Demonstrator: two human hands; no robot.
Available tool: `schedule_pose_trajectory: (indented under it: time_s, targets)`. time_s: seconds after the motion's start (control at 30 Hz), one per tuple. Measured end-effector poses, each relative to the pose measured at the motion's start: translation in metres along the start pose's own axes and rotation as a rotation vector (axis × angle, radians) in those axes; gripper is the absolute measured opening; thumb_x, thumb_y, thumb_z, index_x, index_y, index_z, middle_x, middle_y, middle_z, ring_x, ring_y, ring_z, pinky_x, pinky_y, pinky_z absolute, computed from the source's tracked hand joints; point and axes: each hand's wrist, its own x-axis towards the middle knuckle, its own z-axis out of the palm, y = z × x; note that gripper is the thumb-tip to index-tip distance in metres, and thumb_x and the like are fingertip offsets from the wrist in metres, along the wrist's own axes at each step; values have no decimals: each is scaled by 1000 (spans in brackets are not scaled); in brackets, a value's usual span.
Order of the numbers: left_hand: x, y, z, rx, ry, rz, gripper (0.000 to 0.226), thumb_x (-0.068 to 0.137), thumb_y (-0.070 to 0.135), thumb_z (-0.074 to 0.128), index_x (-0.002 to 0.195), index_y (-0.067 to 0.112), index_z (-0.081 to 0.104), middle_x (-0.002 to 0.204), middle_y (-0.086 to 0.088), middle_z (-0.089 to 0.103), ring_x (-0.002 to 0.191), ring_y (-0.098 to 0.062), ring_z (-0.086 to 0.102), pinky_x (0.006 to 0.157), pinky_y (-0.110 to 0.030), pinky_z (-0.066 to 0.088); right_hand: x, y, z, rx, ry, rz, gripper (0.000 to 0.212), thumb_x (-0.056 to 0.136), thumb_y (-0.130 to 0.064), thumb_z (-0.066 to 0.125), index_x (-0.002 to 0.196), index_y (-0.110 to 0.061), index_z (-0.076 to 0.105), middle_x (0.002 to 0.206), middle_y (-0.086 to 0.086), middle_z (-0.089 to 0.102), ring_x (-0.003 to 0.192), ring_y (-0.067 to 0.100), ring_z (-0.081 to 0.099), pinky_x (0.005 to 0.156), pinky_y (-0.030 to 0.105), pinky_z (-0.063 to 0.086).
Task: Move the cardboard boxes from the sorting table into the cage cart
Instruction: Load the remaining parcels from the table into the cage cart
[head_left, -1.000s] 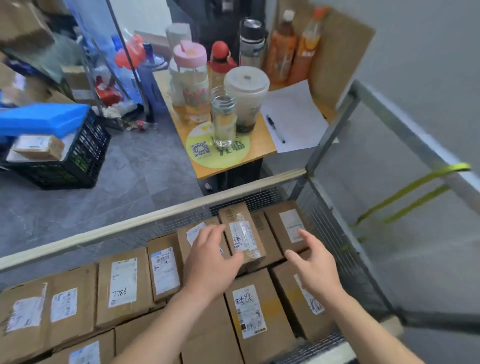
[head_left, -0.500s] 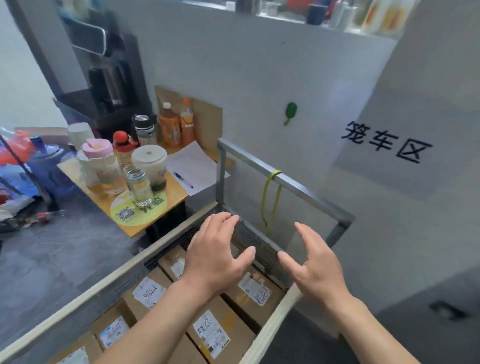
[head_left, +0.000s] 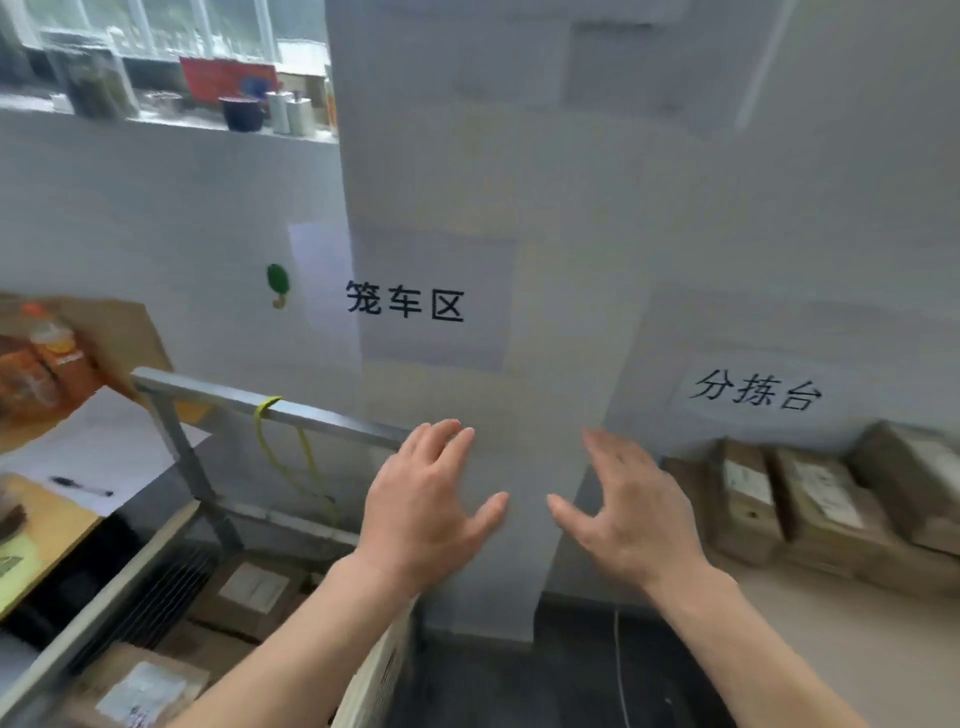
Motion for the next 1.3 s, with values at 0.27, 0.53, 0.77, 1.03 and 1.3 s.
schedule_pose_trajectory:
  time_s: [0.27,0.53,0.77,1.03,1.3]
  targets:
    - [45,121,57,21,-117,156,91,73,75,31,143,21,51,150,4,45,138,-19,42,105,-37,43,-17,134,-53,-57,42,182,83,86,-67,57,154,-25,36,162,-4,35,152,18,26,119,40,31]
    - [67,208,104,-20,-157,272,86,76,70,40,134,10,60,141,-6,56,132,-28,51,101,-44,47,-44,224,-89,-77,70,325,83,85,-70,51,153,-24,39,163,-2,34,152,20,26,118,43,33]
    - [85,255,138,22,-246,337,102,70,77,18,151,20,42,157,6,38,144,-14,34,109,-32,37,-57,277,-99,-89,92,423,75,87,-65,58,148,-23,47,159,-1,40,148,19,31,110,42,40]
    - [119,278,197,-18,-334,383,93,79,76,36,152,19,40,154,6,40,141,-13,37,109,-30,35,-52,336,-78,-84,59,590,81,87,-67,57,154,-24,39,163,-1,33,152,18,25,114,41,37]
    - [177,275,288,-76,-502,362,85,89,68,51,157,21,29,159,3,31,145,-16,31,114,-34,32,-11,395,-41,-39,-8,774,82,88,-69,56,155,-26,36,164,0,31,152,16,24,118,38,33]
